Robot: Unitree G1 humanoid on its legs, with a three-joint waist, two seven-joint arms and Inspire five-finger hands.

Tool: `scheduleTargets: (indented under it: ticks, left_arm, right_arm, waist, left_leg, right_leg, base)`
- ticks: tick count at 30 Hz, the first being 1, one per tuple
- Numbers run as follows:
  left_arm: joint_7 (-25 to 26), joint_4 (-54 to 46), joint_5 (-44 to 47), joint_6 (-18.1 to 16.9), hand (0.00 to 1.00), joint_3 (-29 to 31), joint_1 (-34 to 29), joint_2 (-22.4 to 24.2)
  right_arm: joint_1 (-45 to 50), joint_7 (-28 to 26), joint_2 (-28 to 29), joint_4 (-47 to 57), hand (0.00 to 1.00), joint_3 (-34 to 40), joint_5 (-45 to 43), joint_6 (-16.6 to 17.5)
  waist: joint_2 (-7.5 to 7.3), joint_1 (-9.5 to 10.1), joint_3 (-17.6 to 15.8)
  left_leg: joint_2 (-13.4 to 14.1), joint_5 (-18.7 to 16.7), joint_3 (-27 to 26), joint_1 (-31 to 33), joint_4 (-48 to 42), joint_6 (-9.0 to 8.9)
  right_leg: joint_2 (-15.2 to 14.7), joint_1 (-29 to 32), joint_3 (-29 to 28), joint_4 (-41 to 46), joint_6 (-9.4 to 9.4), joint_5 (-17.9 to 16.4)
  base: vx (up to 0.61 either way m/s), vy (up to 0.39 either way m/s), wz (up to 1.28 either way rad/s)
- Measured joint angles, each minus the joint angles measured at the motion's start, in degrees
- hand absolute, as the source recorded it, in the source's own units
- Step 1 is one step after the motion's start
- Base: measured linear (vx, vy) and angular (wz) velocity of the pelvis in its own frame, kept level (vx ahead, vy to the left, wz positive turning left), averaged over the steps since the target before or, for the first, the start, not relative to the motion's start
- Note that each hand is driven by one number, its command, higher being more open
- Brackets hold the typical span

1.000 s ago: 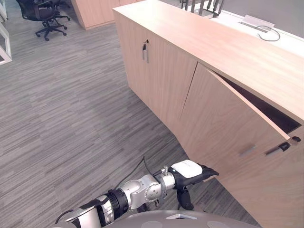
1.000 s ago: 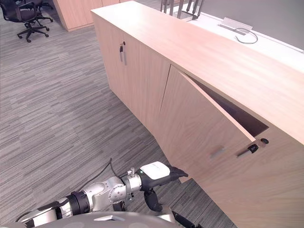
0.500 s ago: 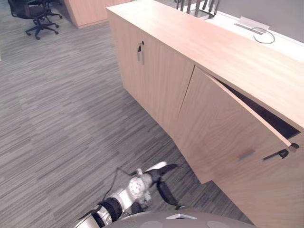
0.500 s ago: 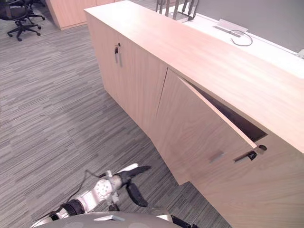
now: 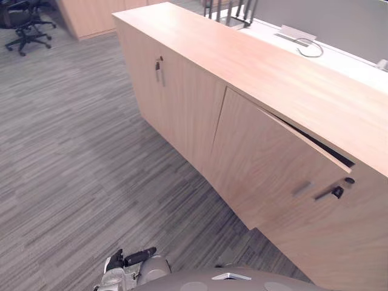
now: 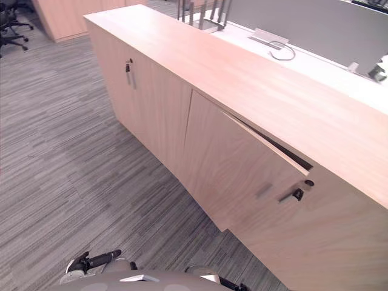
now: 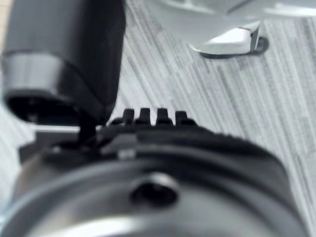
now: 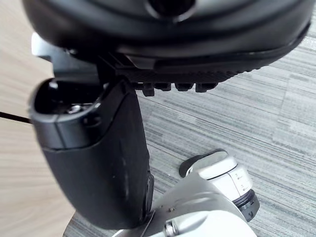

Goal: Walk over to the cabinet, pick up the folder, carry it to the office cabinet, place the folder inside the office cabinet, then close the office cabinet door

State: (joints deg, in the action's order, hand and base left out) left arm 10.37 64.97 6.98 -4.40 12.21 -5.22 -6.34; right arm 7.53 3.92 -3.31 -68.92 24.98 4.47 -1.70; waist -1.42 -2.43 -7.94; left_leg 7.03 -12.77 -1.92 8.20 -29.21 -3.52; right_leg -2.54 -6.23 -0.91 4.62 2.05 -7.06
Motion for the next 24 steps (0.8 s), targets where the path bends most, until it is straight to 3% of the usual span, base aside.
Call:
scheduleTargets:
  ticks: [2,4,5,8,11,13,14,15,16,18,20,21,23,24]
  left_arm:
    - [0.7,-2.02,1.48,-0.73,1.0,2.47,-1.77,2.23]
    - [0.95,-3.66,2.72,-0.99,1.0,4.75,-2.95,2.92]
    - [1.22,-4.9,4.24,-2.01,1.0,5.78,-3.48,3.33]
    - [0.96,-5.83,6.71,-2.91,1.0,8.29,-4.35,4.32]
    - [-0.39,-5.24,6.65,-2.94,1.0,8.44,-4.69,4.86]
    - [-1.64,-4.59,6.64,-2.93,1.0,8.35,-4.55,5.69]
    - [-2.54,-4.58,6.64,-2.94,1.0,7.99,-4.34,6.37]
    - [-3.78,-4.66,6.68,-2.94,1.0,7.37,-4.2,6.93]
    - [-4.63,-4.79,6.69,-2.95,1.0,5.79,-3.52,7.15]
    - [-6.51,-4.77,6.93,-2.95,1.0,3.71,-2.95,7.61]
    - [-7.98,-4.24,6.94,-2.98,1.0,1.83,-2.95,7.66]
    - [-9.1,-3.79,7.22,-2.88,1.0,0.47,-2.85,7.88]
    - [-9.92,-2.2,8.46,-2.7,1.0,-0.81,-2.04,7.75]
    - [-9.85,-1.76,8.55,-2.7,1.0,-0.77,-1.95,7.43]
  right_arm:
    - [0.29,0.48,-0.68,1.34,1.0,-2.15,-0.87,0.68]
    - [0.61,0.72,-0.34,2.43,1.0,-5.59,-1.5,1.02]
    - [0.65,1.1,-0.2,2.38,1.0,-7.04,-2.76,1.08]
    - [0.36,1.66,-0.64,2.31,1.0,-10.13,-2.99,0.98]
    - [0.14,1.64,-1.25,2.47,1.0,-10.97,-3.08,1.04]
    - [0.11,1.64,-1.96,3.03,1.0,-10.84,-3.15,0.92]
    - [-0.05,1.64,-2.42,3.73,1.0,-10.64,-3.2,0.8]
    - [0.03,1.71,-2.65,4.45,1.0,-8.79,-3.21,0.65]
    - [0.25,1.75,-2.85,5.06,1.0,-5.93,-3.19,0.37]
    - [1.05,1.57,-2.81,4.91,1.0,-2.21,-3.2,-0.35]
    - [1.88,1.43,-1.96,3.81,1.0,1.05,-3.17,-0.35]
    - [1.58,1.4,-1.61,2.83,1.0,3.19,-3.2,-0.39]
    - [1.51,0.27,-2.22,1.14,1.0,4.43,-3.25,-0.52]
    - [1.47,-0.03,-2.27,0.39,1.0,4.61,-3.23,-0.57]
  waist:
    - [1.5,0.78,0.07]
    - [1.12,0.68,0.33]
    - [0.27,0.7,0.64]
    - [-0.44,1.01,1.09]
    - [0.42,1.13,1.68]
    - [2.16,1.53,2.43]
    - [3.04,1.87,2.69]
    - [4.61,2.02,2.42]
    - [5.08,1.84,2.28]
    - [6.01,1.52,2.62]
    - [5.89,0.86,3.37]
    - [6.3,0.71,3.78]
    - [6.91,0.65,4.26]
    - [6.48,0.74,4.47]
  left_leg:
    - [-1.61,-0.17,6.57,-1.2,5.43,-0.7]
    - [-2.57,-1.09,3.7,-2.9,6.49,-1.76]
    - [-2.95,-1.88,1.98,-2.73,5.8,-1.72]
    - [-3.36,-3.32,-4.16,-3.88,6.13,0.06]
    - [-3.34,-2.97,-10.42,-6.61,9.83,1.0]
    - [-2.39,-2.03,-15.51,-8.62,12.88,2.25]
    - [-1.97,-1.77,-18.05,-9.67,14.03,2.68]
    - [-1.78,-1.57,-20.89,-10.94,14.94,3.04]
    - [-2.15,-1.53,-22.91,-12.62,15.72,3.09]
    - [-2.69,-1.52,-23.98,-14.95,16.54,3.12]
    - [-3.59,-0.55,-21.16,-15.81,17.61,3.63]
    - [-3.62,-0.32,-19.09,-15.78,17.94,3.54]
    - [-3.43,0.08,-16.93,-15.76,18.66,2.97]
    - [-3.44,0.18,-15.68,-15.81,19.41,2.79]
  right_leg:
    - [0.92,1.79,-4.71,1.15,0.58,-0.38]
    - [0.14,2.92,-8.24,2.13,1.22,-0.92]
    - [-0.31,3.72,-9.7,2.07,2.36,-0.12]
    - [-1.48,4.61,-13.69,0.33,3.9,1.82]
    - [-2.08,6.14,-13.85,-1.66,3.67,5.4]
    - [-1.65,7.77,-10.3,-1.68,2.23,7.85]
    - [-1.62,8.73,-5.83,-0.69,1.27,8.57]
    - [-2.56,9.94,4.18,2.2,-0.86,7.15]
    - [-4.69,10.31,16.11,6.12,-2.84,4.06]
    - [-6.52,10.01,23.97,8.45,-2.63,3.14]
    - [-5.67,9.1,22.92,7.04,-1.24,3.92]
    - [-4.98,8.36,21.48,4.06,0.49,5.09]
    - [-2.81,5.91,20.23,-3.58,0.76,8.82]
    - [-1.61,3.96,19.65,-9.13,0.54,11.8]
  base:
    - [0.04,0.218,-1.33]
    - [0.08,0.184,-0.86]
    - [0.07,0.16,-0.78]
    - [0.06,0.159,-0.86]
    - [0.08,0.141,-1.23]
    - [0.05,0.068,-1.16]
    - [0.05,0.063,-1.16]
    - [0.05,0.075,-1.17]
    - [0.04,0.068,-0.89]
    - [0.05,0.01,-0.61]
    - [0.05,-0.085,-0.52]
    - [0.03,-0.101,-0.52]
    - [-0.01,-0.101,-0.49]
    - [-0.02,-0.066,-0.27]
